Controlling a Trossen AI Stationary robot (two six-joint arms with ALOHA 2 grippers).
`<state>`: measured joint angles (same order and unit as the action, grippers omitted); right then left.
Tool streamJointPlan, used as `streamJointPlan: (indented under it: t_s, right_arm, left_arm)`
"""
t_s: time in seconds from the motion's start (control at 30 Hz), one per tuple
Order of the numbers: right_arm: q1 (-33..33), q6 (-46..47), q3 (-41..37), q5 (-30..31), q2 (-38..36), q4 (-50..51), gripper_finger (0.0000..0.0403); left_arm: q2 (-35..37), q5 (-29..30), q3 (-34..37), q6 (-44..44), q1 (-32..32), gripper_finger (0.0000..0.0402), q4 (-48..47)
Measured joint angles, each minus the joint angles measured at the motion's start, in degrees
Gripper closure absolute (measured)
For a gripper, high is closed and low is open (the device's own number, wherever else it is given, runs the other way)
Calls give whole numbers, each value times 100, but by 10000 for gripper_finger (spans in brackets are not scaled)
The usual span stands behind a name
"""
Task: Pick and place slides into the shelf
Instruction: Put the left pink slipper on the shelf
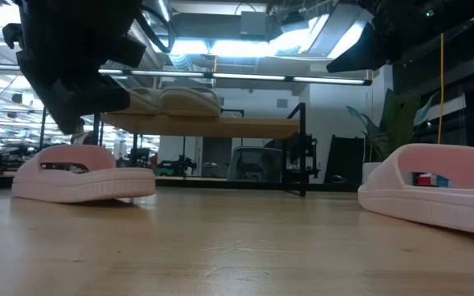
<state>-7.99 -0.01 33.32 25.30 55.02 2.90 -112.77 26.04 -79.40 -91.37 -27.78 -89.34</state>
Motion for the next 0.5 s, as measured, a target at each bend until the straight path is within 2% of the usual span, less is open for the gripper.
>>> streamJointPlan:
  t_s: [0.27,0.5]
  right_arm:
    - [0,2,0,-2,0,2,399]
    - [-1,1,0,-2,0,1,399]
  left_arm:
    - [0,164,0,367,-43,318,-30]
    - [0,199,0,501,-16,297,-42]
